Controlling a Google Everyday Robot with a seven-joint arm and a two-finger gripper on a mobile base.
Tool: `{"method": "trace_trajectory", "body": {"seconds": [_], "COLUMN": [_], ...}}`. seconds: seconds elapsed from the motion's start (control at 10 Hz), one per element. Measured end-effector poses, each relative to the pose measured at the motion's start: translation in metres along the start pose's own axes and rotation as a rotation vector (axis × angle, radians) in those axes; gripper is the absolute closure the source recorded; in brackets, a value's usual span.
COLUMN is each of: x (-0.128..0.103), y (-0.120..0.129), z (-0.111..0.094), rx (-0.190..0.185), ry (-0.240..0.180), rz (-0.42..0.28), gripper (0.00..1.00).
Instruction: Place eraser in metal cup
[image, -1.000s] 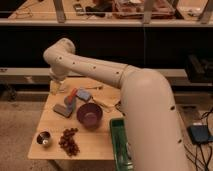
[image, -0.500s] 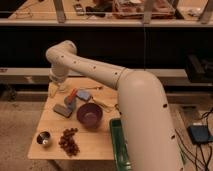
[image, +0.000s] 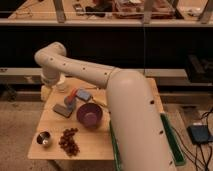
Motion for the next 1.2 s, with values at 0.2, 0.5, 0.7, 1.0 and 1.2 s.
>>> {"method": "trace_trajectory", "body": {"seconds": [0.2,0.5,0.7,1.0,1.2], "x": [0.007,-0.011,-0.018,-0.017,-0.023], "y": [-0.003,0.002,0.002,-0.004,-0.006], "z": [0.018,0.038,0.051,0.078,0.094], "rx": [-0.018,-0.049,-0.056,-0.047,-0.036], "ry": [-0.019,-0.054,-0.068,-0.092,-0.107], "rz": [0.047,0.131,0.145,0.127,0.128], "gripper": [0.2,0.2,0.2,0.2,0.2]}}
